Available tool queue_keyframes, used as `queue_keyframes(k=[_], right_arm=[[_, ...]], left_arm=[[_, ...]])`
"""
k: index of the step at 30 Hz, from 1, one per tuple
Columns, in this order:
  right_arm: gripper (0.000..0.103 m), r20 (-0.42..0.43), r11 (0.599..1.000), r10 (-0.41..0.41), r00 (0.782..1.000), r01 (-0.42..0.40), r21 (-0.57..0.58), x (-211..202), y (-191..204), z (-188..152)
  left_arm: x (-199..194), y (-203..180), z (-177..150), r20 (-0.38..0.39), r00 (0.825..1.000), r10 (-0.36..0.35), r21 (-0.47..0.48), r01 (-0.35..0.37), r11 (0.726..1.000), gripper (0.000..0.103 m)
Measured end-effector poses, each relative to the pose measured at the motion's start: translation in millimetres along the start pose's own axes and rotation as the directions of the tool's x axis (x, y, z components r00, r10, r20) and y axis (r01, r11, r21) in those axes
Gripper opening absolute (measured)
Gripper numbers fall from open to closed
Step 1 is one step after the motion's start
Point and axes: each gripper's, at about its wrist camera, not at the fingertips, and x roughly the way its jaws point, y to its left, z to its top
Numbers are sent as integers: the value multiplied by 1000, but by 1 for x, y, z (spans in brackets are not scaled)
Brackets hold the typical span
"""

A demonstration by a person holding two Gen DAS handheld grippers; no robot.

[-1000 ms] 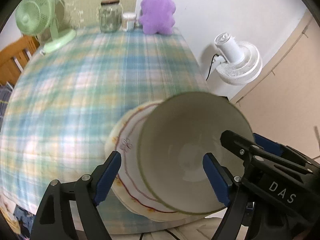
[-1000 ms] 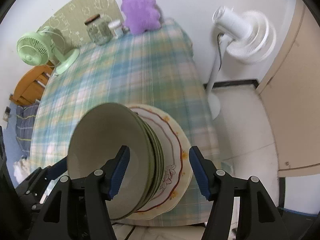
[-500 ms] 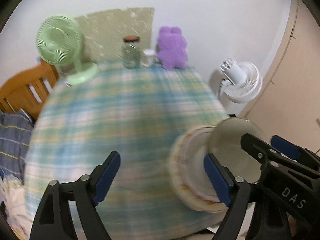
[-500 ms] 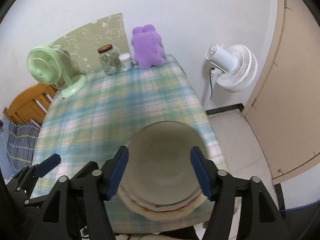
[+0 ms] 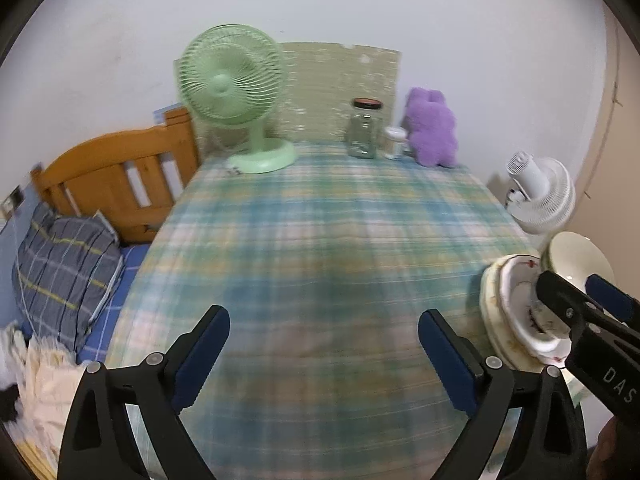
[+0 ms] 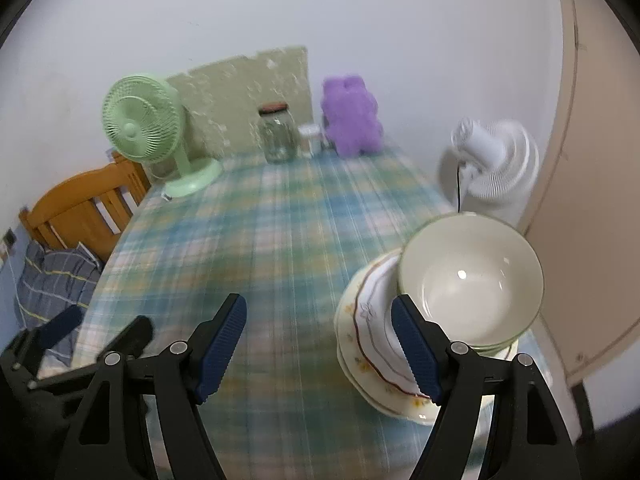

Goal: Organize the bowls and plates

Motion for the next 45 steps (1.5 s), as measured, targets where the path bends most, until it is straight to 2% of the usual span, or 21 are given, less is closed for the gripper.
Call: queue_keyframes(k=[3,5,9,17,33,45], right_arm=[[78,36,1000,-3,999,3,-20,1,6,-15],[78,32,1000,7,999,-6,-10,3,9,-28],[78,46,1000,8,999,-7,-23,-3,16,-47],[83,78,999,1,997,3,-52,-25,26,-68],[83,118,999,3,993,3,-53,-48,27,-73],[83,108,999,-12,994,17,-48,-51,25,-75]], left_arm=[[-4,7,-16,32,999,27,2,-27,1000,96],[-7,9,-27,49,999,21,0,-21,1000,96],[-17,12,-45,95,994,52,6,-53,999,96],[-36,22,-61,103,994,35,-14,-34,999,97],[-55,23,-66,129,991,29,-14,-28,1000,97],[-60,21,-68,128,991,25,-13,-24,1000,98]])
